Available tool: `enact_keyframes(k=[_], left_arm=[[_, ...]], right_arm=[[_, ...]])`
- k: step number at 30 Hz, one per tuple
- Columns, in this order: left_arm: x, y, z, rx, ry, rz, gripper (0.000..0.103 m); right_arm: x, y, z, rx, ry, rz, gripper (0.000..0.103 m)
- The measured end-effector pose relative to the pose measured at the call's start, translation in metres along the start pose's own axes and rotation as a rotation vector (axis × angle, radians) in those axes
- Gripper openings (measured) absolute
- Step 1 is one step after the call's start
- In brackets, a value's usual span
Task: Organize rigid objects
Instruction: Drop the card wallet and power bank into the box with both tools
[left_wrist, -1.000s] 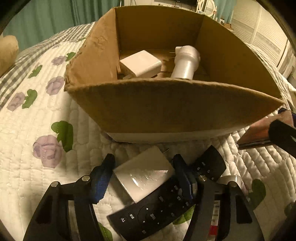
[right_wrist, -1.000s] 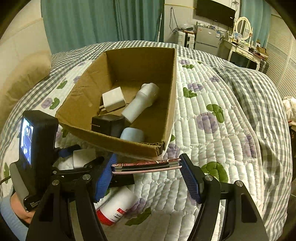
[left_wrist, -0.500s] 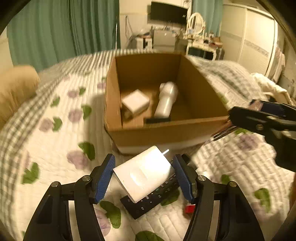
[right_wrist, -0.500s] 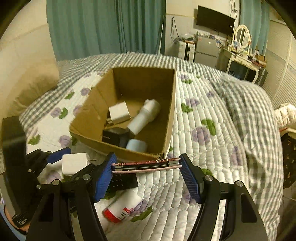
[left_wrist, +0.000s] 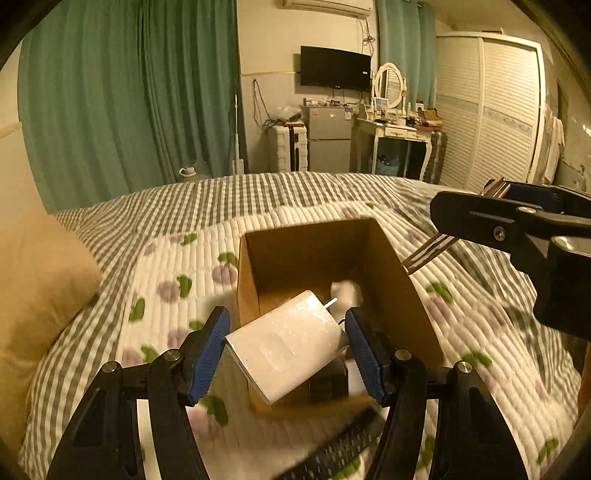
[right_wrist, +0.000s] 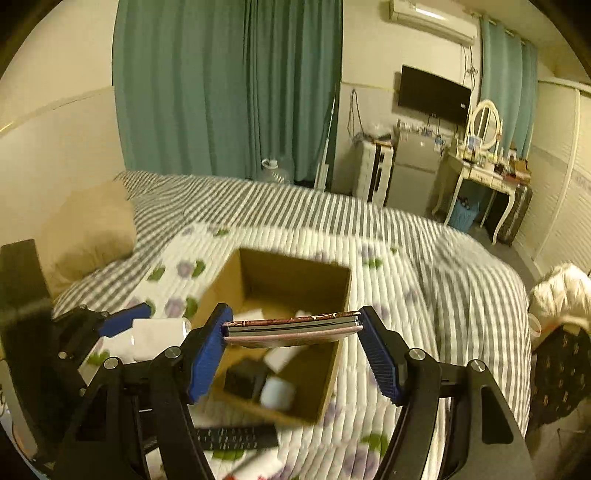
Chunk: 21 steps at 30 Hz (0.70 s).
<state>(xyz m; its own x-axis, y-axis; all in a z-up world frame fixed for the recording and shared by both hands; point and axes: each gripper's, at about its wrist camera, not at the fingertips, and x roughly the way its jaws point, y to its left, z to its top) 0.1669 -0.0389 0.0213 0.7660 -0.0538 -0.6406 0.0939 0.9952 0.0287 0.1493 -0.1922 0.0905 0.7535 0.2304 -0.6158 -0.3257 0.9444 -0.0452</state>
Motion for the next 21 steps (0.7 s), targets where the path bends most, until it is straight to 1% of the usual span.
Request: enact_keyframes(k=[4,9,11,14,18,19,21], left_arm=[[0.029,0.003,0.017,-0.001,0.005,0.005,0.066],[0.074,0.004,0.021,0.002,0.042,-0.010,0.066],[0.093,0.006,0.018,-0.007,0.072,-0.021,0.066],[0.109,0.006,0.013,-0.003,0.101,-0.026,0.066],[0.126,0.005,0.005,-0.001,0.132,-0.030,0.066],[0.129,0.006,0.004,-0.009,0.138,-0.040,0.066],[0.130,0.008,0.002,-0.042,0.141,-0.096,0.066]], right_arm=[[0.032,-0.002,0.024,0.004,0.008,-0.002,0.069],[0.079,-0.009,0.034,0.028,0.048,-0.005,0.069],[0.100,-0.015,0.030,0.046,0.076,0.000,0.069],[0.131,-0.024,0.022,0.085,0.127,0.018,0.069],[0.156,-0.029,0.010,0.105,0.167,0.024,0.069],[0.161,-0.030,0.008,0.110,0.175,0.034,0.069],[0.166,-0.034,0.006,0.134,0.186,0.086,0.069]])
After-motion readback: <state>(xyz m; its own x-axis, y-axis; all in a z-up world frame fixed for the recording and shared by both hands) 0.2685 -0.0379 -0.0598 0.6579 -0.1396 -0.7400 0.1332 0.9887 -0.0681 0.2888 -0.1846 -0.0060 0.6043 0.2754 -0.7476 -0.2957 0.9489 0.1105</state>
